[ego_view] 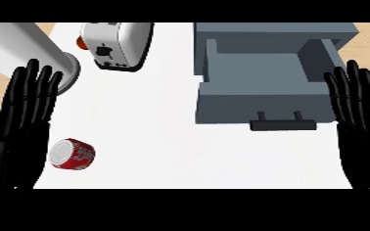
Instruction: Pick up the can, place it into the drawer and close the drawer
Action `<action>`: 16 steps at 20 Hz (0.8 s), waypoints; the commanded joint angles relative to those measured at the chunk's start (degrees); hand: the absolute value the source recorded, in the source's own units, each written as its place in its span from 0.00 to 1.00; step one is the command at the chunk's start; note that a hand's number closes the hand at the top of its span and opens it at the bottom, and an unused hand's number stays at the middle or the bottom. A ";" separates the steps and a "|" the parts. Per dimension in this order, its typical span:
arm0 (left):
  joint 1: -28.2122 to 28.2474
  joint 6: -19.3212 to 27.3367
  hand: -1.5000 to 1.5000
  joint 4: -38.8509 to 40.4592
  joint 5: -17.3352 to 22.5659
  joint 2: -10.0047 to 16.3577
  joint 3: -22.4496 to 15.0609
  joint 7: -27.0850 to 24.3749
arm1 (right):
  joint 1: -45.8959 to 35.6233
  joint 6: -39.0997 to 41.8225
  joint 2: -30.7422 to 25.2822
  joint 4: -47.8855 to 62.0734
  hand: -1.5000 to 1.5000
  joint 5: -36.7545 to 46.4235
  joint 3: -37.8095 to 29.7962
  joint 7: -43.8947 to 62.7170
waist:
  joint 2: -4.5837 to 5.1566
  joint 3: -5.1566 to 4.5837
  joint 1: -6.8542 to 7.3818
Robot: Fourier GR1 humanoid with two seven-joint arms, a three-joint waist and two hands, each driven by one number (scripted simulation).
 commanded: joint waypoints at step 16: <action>19.37 -36.34 0.00 1.82 32.57 23.11 14.62 1.86 | 5.15 -0.65 -0.23 2.26 0.00 -4.04 -5.56 11.06 | 0.68 1.24 0.96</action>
